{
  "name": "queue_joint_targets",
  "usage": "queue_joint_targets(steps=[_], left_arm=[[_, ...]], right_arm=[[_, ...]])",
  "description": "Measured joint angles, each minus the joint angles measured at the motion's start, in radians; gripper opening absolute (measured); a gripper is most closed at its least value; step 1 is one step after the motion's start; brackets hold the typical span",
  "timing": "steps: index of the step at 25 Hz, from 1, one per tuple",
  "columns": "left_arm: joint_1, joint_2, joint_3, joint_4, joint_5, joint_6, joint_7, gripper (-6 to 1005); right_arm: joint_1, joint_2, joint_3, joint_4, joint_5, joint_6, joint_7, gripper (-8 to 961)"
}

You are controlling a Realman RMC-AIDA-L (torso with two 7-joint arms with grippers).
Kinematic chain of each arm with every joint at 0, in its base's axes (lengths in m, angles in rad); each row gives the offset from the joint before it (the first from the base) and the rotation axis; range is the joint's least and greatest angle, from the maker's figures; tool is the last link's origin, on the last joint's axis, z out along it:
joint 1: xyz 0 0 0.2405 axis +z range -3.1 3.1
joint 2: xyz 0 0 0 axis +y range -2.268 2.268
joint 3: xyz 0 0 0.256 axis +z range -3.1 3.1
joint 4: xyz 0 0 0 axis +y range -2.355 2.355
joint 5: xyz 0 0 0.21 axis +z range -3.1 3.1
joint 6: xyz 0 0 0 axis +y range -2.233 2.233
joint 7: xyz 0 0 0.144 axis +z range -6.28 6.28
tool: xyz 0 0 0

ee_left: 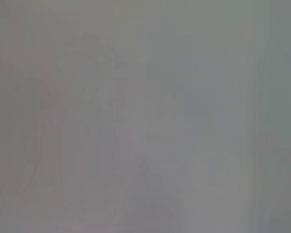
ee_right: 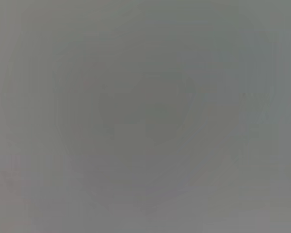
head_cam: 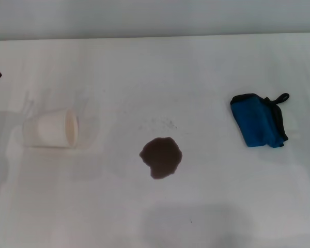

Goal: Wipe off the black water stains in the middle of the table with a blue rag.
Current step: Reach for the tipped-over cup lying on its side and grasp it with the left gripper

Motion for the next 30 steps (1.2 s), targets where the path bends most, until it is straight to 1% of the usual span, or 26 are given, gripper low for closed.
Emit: queue_joint_targets(steps=[16, 22, 30], left_arm=[[0.0, 0.0, -0.001, -0.002, 0.0, -0.01, 0.0, 891], [-0.005, 0.001, 0.0, -0.002, 0.025, -0.034, 0.011, 891], [-0.003, 0.004, 0.0, -0.001, 0.077, -0.035, 0.011, 890]], right_arm=[[0.008, 0.0, 0.0, -0.003, 0.001, -0.015, 0.0, 475], [0.008, 0.0, 0.0, -0.004, 0.002, -0.02, 0.0, 475], [0.001, -0.001, -0.002, -0.005, 0.0, -0.021, 0.0, 475]])
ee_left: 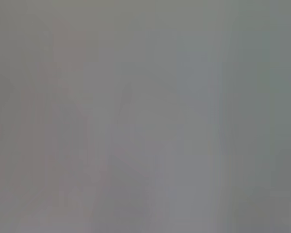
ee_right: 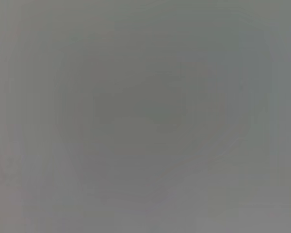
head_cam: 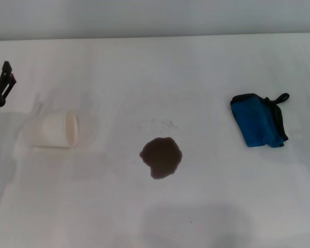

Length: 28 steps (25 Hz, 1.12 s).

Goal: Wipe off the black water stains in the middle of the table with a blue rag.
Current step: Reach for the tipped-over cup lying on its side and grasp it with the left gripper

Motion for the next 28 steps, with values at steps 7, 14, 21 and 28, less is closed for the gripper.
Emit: queue_joint_targets(steps=[7, 14, 21, 28], left_arm=[[-0.051, 0.014, 0.0, -0.082, 0.115, -0.006, -0.187, 890], [-0.158, 0.014, 0.001, -0.367, 0.368, 0.007, -0.578, 891], [-0.279, 0.022, 0.002, -0.694, 0.644, 0.117, -0.874, 891], [-0.438, 0.12, 0.004, -0.935, 1.038, 0.311, -1.054, 891]], right_arm=[[-0.006, -0.001, 0.002, -0.002, 0.002, -0.013, 0.0, 476], [-0.004, -0.002, 0.002, -0.014, 0.003, -0.026, 0.0, 476], [0.018, 0.0, 0.004, -0.021, 0.004, -0.029, 0.0, 476], [0.034, 0.004, 0.019, -0.014, 0.004, -0.029, 0.0, 476]])
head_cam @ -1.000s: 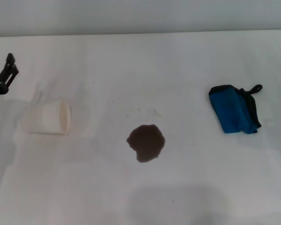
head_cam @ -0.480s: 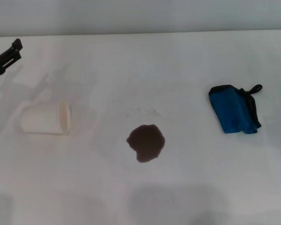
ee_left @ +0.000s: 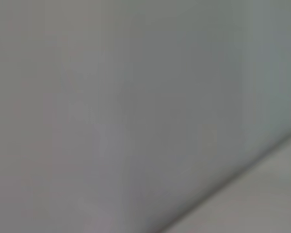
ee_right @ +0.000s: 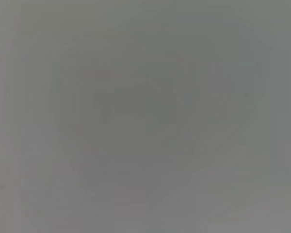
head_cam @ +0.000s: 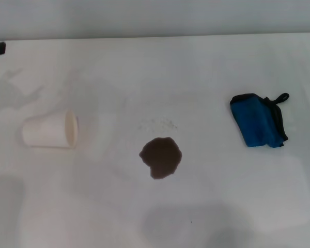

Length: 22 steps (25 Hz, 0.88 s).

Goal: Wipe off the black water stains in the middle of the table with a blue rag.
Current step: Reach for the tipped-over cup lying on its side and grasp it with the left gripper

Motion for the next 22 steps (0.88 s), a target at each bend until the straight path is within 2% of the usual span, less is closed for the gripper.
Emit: queue_joint_targets(steps=[3, 4, 5, 8, 11, 12, 22], left_arm=[[-0.071, 0.04, 0.0, 0.001, 0.188, 0.023, -0.016, 891], [-0.117, 0.049, 0.001, -0.001, 0.304, 0.024, -0.012, 890], [-0.117, 0.049, 0.001, -0.001, 0.304, 0.024, -0.012, 890], [-0.176, 0.052, 0.002, -0.002, 0.454, 0.022, 0.006, 890], [-0.212, 0.052, 0.002, -0.003, 0.527, 0.025, 0.017, 890], [-0.246, 0.05, 0.002, 0.001, 0.591, 0.035, 0.022, 890], [-0.34, 0.025, 0.003, 0.004, 0.808, 0.052, 0.076, 890]], right_arm=[[0.0, 0.002, 0.0, 0.004, 0.0, 0.005, 0.0, 476], [0.0, 0.002, 0.001, 0.006, 0.0, 0.006, 0.0, 476], [0.0, 0.003, 0.002, 0.009, 0.0, 0.006, 0.0, 476], [0.001, 0.003, 0.02, 0.017, 0.0, 0.008, 0.005, 476], [0.001, 0.003, 0.043, 0.031, 0.0, 0.009, 0.011, 476], [0.001, 0.003, 0.046, 0.033, 0.0, 0.009, 0.012, 476], [-0.011, 0.003, 0.051, 0.04, 0.0, 0.027, 0.014, 476]])
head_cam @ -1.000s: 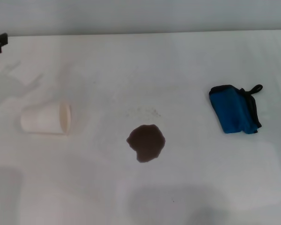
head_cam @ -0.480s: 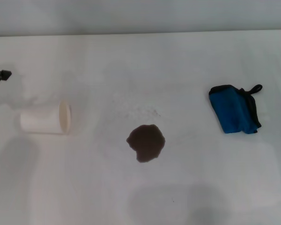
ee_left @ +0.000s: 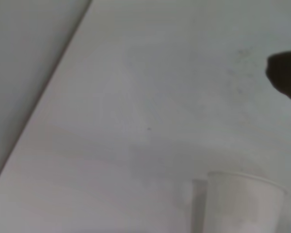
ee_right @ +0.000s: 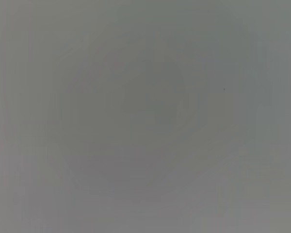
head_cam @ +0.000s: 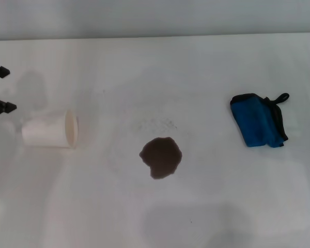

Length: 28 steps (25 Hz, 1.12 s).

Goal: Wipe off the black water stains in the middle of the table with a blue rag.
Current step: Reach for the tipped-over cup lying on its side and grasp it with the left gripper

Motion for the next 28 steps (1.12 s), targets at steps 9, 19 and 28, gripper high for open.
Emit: queue_joint_targets(steps=[9, 19, 28], left_arm=[[-0.007, -0.074, 0.0, 0.003, 0.049, -0.036, 0.093, 891], [0.009, -0.127, -0.001, 0.007, 0.076, -0.124, 0.135, 890], [0.033, -0.132, -0.003, 0.075, 0.046, -0.189, 0.146, 891]], right_arm=[[-0.008, 0.002, 0.0, 0.039, 0.0, 0.059, 0.0, 476], [-0.015, 0.004, 0.0, 0.063, 0.0, 0.086, 0.0, 476], [-0.017, 0.003, 0.0, 0.065, 0.0, 0.1, 0.0, 476]])
